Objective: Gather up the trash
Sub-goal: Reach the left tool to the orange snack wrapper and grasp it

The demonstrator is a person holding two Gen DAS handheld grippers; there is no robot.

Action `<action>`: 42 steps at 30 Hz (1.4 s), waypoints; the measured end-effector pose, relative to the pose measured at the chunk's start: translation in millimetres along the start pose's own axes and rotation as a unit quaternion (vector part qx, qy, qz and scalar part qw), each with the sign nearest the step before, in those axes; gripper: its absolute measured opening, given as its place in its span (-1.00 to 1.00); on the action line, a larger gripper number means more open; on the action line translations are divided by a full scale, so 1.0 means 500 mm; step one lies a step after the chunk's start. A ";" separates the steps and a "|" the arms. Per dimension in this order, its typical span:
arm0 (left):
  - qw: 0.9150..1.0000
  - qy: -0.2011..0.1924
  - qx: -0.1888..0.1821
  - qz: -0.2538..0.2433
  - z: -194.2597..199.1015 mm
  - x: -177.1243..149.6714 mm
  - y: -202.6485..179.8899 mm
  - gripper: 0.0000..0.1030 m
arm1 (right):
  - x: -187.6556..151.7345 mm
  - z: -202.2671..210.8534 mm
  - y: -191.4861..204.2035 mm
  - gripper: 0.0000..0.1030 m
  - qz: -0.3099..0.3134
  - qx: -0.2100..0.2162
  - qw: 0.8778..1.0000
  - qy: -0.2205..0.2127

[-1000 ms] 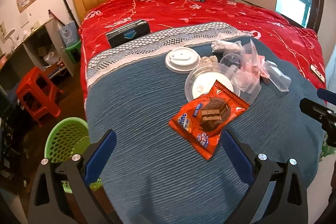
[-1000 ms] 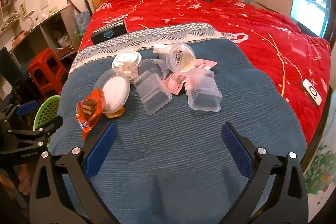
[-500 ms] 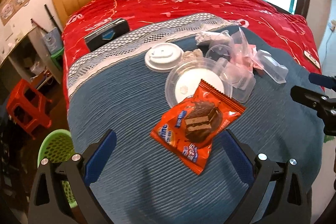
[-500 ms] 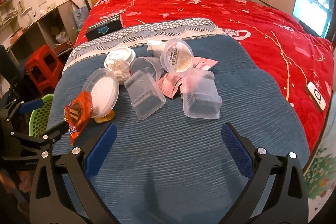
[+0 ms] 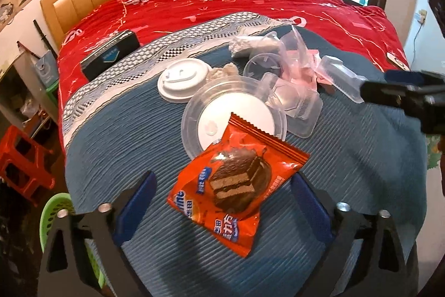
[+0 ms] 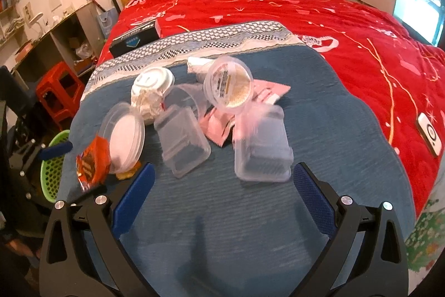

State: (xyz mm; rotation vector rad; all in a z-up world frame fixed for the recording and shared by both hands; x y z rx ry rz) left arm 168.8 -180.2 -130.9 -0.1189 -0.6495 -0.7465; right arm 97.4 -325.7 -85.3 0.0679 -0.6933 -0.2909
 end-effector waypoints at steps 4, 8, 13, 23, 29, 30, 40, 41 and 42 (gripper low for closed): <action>1.000 0.007 -0.021 0.013 -0.012 -0.002 0.004 0.36 | 0.022 -0.017 -0.009 0.91 -0.005 0.016 1.000 0.010; 0.999 -0.002 -0.032 0.014 -0.010 -0.005 0.006 0.12 | 0.021 -0.030 0.000 0.91 -0.002 0.028 0.999 0.020; 0.999 -0.007 -0.042 0.019 -0.006 -0.009 0.014 -0.10 | 0.015 -0.049 0.026 0.88 0.028 0.039 0.999 0.024; 0.995 -0.022 -0.075 0.063 0.023 -0.010 0.046 -0.43 | 0.010 -0.087 0.081 0.63 0.109 0.025 0.993 0.025; 0.994 -0.035 -0.075 0.077 0.040 -0.013 0.069 -0.50 | 0.003 -0.107 0.101 0.39 0.139 0.025 0.989 0.034; 0.993 -0.035 -0.076 0.082 0.042 -0.014 0.073 -0.51 | 0.002 -0.113 0.103 0.37 0.144 0.021 0.989 0.036; 0.989 -0.044 -0.075 0.119 0.068 -0.032 0.117 -0.51 | -0.008 -0.171 0.127 0.19 0.192 -0.008 0.980 0.056; 0.989 -0.045 -0.073 0.122 0.071 -0.035 0.121 -0.51 | -0.010 -0.174 0.129 0.10 0.194 -0.009 0.979 0.057; 0.989 -0.046 -0.071 0.125 0.075 -0.037 0.125 -0.51 | -0.013 -0.175 0.131 0.09 0.196 -0.010 0.979 0.057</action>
Point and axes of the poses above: each gripper's, at about its wrist camera, not at the fingertips, and z roughly against the way its jaws point, y to its left, x to its top, the point moved 3 cm from there along -z, roughly the way its jaws point, and after that the axes turned 5 degrees about -z, right-handed, at the moved point
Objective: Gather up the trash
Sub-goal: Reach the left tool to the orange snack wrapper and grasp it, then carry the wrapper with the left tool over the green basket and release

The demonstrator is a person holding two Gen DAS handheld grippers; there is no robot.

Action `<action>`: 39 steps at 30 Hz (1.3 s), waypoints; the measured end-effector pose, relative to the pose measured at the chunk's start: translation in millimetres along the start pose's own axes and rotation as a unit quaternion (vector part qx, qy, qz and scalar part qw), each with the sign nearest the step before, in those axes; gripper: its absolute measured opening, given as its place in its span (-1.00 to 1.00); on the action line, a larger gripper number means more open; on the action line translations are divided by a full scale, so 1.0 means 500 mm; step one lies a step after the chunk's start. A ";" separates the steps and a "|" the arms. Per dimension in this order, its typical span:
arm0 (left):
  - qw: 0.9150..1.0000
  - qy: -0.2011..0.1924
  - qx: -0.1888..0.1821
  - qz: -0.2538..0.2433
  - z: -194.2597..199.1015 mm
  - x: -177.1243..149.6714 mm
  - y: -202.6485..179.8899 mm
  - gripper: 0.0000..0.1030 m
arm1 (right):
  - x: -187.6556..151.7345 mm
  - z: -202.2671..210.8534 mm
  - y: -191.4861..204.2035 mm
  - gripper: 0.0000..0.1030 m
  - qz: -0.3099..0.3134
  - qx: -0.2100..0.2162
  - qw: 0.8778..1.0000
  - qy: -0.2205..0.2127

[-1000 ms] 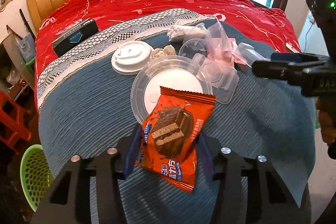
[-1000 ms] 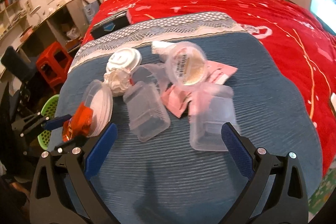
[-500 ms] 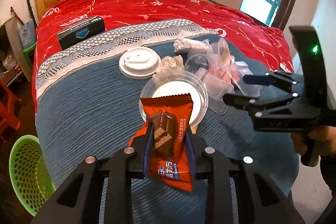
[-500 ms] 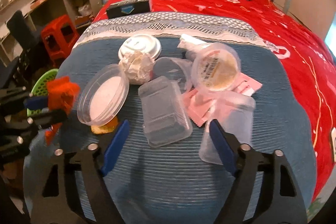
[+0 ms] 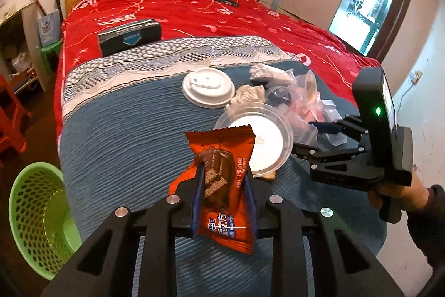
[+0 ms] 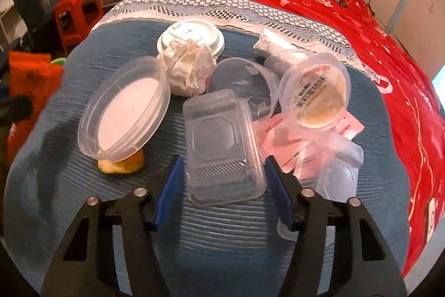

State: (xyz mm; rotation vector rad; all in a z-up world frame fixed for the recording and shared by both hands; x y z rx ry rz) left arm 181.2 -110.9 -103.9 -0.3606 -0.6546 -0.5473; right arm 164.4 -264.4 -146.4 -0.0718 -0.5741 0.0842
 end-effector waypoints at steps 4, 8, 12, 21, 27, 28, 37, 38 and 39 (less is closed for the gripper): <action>1.000 -0.008 0.012 0.014 0.024 -0.004 0.025 -0.51 | -0.006 0.014 0.002 0.08 -0.007 -0.002 1.000 -0.008; 0.999 -0.017 0.029 0.030 0.055 -0.011 0.057 -0.51 | -0.005 0.045 0.002 0.08 -0.019 0.000 1.000 -0.020; 0.997 -0.027 0.048 0.052 0.089 -0.024 0.099 -0.51 | 0.000 0.098 0.005 -0.08 -0.034 0.007 0.998 -0.043; 0.986 -0.037 0.116 0.114 0.165 -0.078 0.237 -0.50 | 0.016 0.173 0.040 -0.08 -0.044 0.018 0.996 -0.075; 0.977 -0.033 0.154 0.146 0.189 -0.119 0.324 -0.50 | 0.023 0.212 0.065 -0.08 -0.045 0.023 0.994 -0.096; 0.975 -0.032 0.161 0.148 0.191 -0.123 0.336 -0.50 | 0.025 0.221 0.069 -0.08 -0.046 0.026 0.994 -0.100; 0.963 -0.001 0.198 0.184 0.174 -0.161 0.443 -0.49 | 0.047 0.282 0.138 -0.08 -0.031 0.068 0.990 -0.123; 0.962 0.001 0.199 0.188 0.171 -0.166 0.453 -0.47 | 0.051 0.283 0.149 -0.08 -0.029 0.073 0.989 -0.123; 0.961 0.004 0.201 0.191 0.168 -0.171 0.461 -0.46 | 0.053 0.284 0.157 -0.08 -0.027 0.076 0.989 -0.123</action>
Point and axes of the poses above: each gripper's, at about its wrist camera, not at the fingertips, and z roughly against the way its jaws point, y to its left, x to its top, the point moved 3 cm from there along -z, roughly the way its jaws point, and after that the axes turned 5 degrees about -z, right-handed, at the moved point
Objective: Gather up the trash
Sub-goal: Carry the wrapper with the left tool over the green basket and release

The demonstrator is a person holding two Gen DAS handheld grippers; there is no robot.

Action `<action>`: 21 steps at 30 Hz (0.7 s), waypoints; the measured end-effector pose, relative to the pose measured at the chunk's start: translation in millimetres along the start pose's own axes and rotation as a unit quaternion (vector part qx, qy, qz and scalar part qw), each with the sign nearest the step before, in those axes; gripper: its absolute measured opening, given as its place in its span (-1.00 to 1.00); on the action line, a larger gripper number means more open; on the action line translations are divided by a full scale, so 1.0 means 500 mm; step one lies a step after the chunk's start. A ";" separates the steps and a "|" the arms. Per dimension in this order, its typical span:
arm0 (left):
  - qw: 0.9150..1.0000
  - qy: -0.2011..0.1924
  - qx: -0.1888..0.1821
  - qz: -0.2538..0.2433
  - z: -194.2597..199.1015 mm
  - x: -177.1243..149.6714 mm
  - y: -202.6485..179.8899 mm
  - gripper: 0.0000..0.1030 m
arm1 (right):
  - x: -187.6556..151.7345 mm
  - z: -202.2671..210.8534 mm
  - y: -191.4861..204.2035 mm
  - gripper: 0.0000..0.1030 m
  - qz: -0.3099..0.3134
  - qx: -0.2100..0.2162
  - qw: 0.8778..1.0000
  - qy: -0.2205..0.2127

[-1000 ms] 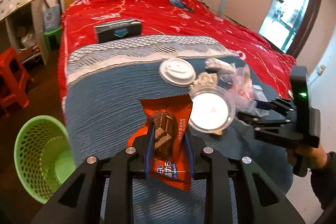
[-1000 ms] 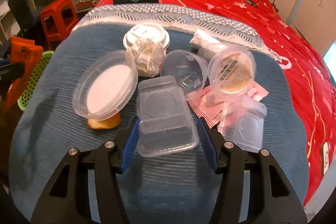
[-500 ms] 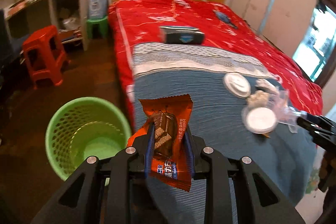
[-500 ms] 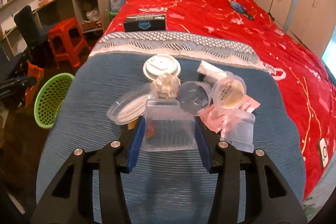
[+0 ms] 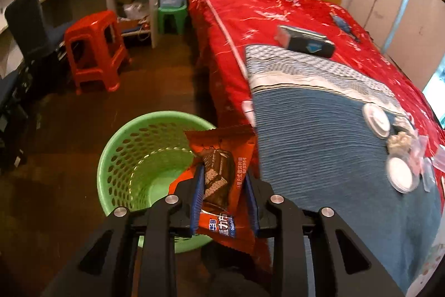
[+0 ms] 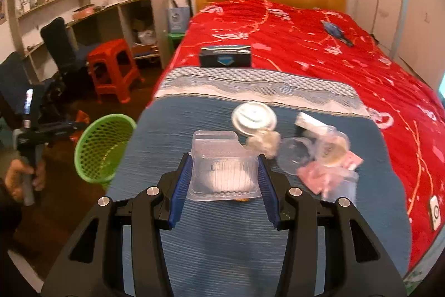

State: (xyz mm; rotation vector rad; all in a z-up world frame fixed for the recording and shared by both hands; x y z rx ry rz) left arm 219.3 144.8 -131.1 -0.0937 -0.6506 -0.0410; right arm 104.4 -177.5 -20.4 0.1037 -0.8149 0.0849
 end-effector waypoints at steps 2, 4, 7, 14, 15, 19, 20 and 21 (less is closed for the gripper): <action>1.000 0.006 0.009 0.001 -0.016 0.000 0.018 -0.37 | 0.006 -0.008 0.025 -0.08 0.006 0.007 1.000 0.003; 1.000 0.011 0.019 0.001 -0.028 0.000 0.031 -0.33 | 0.011 -0.026 0.058 -0.08 0.014 0.020 1.000 0.010; 0.999 0.019 0.030 0.008 -0.044 -0.001 0.054 -0.11 | 0.018 -0.050 0.099 -0.08 0.026 0.034 0.999 0.018; 0.998 0.020 0.041 0.041 -0.051 -0.010 0.117 0.36 | 0.035 -0.120 0.208 -0.08 0.054 0.073 0.995 0.039; 0.998 0.019 0.040 0.049 -0.046 -0.013 0.130 0.41 | 0.037 -0.131 0.225 -0.08 0.059 0.078 0.994 0.042; 0.996 0.012 0.052 0.069 -0.024 -0.026 0.166 0.46 | 0.043 -0.177 0.288 -0.08 0.075 0.101 0.990 0.057; 0.996 0.008 0.058 0.072 -0.016 -0.031 0.177 0.49 | 0.042 -0.187 0.303 -0.08 0.078 0.107 0.989 0.061; 0.995 0.006 0.061 0.075 -0.010 -0.035 0.185 0.50 | 0.042 -0.201 0.323 -0.08 0.082 0.112 0.988 0.066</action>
Point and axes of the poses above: each gripper's, at about its wrist camera, not at the fingertips, and z roughly against the way its jaws point, y to its left, x to its top, the point moved 3 cm from there along -z, roughly the way its jaws point, and after that the axes turned 5 degrees about -z, right-handed, at the moved point
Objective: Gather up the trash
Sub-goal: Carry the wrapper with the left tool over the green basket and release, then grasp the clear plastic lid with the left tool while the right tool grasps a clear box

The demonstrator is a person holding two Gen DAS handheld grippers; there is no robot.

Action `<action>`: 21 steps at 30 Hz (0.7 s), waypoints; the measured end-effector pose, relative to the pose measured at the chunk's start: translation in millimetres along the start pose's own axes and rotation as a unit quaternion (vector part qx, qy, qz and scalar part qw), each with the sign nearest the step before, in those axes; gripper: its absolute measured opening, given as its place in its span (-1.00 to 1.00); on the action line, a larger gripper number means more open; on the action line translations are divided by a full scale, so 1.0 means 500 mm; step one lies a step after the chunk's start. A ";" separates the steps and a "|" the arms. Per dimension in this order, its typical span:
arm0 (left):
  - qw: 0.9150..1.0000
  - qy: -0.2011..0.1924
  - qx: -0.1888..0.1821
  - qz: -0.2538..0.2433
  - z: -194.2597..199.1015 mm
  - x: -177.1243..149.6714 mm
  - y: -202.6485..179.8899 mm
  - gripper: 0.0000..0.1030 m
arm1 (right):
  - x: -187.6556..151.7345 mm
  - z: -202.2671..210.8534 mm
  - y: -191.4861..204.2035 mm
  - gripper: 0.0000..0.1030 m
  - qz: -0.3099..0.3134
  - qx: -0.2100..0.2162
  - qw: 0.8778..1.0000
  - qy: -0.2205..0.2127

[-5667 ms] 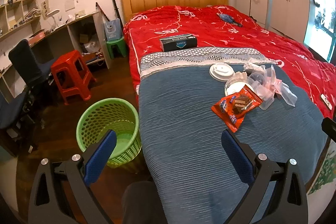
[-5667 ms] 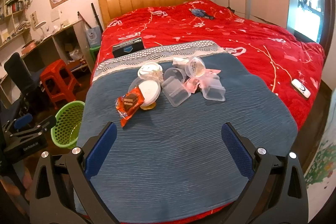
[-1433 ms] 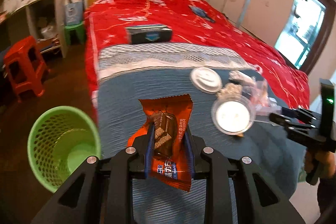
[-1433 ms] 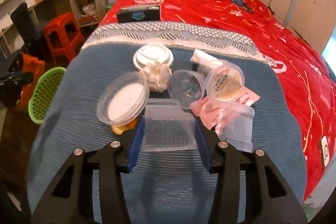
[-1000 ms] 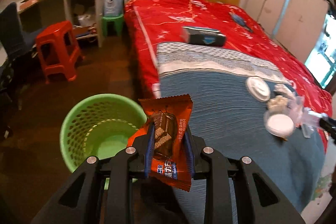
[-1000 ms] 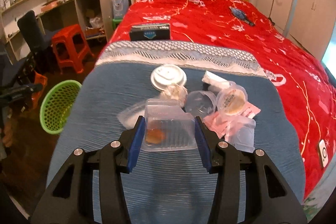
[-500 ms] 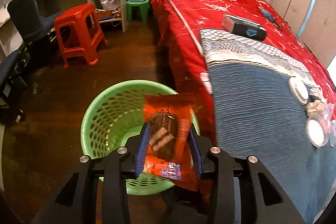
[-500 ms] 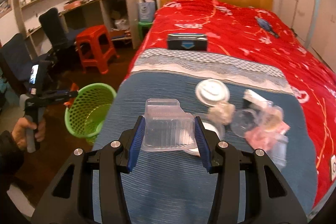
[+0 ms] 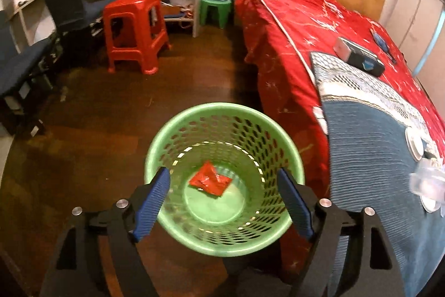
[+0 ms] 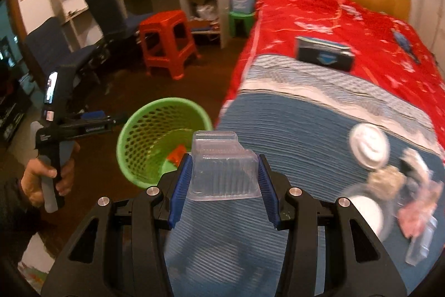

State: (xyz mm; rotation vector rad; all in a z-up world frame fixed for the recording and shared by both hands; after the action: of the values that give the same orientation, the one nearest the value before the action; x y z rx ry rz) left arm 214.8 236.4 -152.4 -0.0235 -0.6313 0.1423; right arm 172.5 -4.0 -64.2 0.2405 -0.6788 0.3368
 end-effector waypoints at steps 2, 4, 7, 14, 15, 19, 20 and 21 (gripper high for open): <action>1.000 -0.004 0.010 0.008 0.012 -0.007 0.024 0.54 | 0.008 -0.031 0.030 -0.08 0.008 0.011 1.000 0.008; 1.000 -0.008 0.020 0.019 0.023 -0.016 0.050 0.56 | 0.014 -0.066 0.059 -0.08 0.013 0.024 0.999 0.021; 0.999 -0.011 0.025 0.032 0.035 -0.028 0.082 0.56 | 0.020 -0.114 0.100 -0.08 0.021 0.037 0.998 0.038; 0.998 -0.014 0.031 0.062 0.049 -0.055 0.126 0.57 | 0.026 -0.217 0.169 -0.05 0.012 0.062 0.995 0.077; 0.997 -0.015 0.030 0.066 0.050 -0.058 0.130 0.58 | 0.028 -0.229 0.178 -0.05 0.008 0.065 0.995 0.080; 0.997 -0.016 0.032 0.069 0.050 -0.065 0.131 0.61 | 0.043 -0.260 0.203 0.29 -0.009 0.089 0.993 0.083; 0.997 -0.015 0.034 0.067 0.049 -0.066 0.129 0.61 | 0.045 -0.260 0.206 0.38 -0.013 0.093 0.992 0.080; 0.997 -0.014 0.034 0.065 0.047 -0.066 0.128 0.61 | 0.049 -0.257 0.206 0.38 -0.016 0.095 0.992 0.075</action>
State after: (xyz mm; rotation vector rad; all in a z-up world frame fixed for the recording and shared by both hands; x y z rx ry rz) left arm 166.6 294.4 -156.9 0.0022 -0.6537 0.2899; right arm 224.5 137.8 -134.4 0.4033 -0.4936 0.3861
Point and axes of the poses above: each gripper's, at about its wrist camera, not at the fingertips, and z roughly against the way its jaws point, y to its left, x to its top, the point moved 3 cm from there along -z, roughly the way its jaws point, and after that the axes turned 5 degrees about -z, right-handed, at the moved point
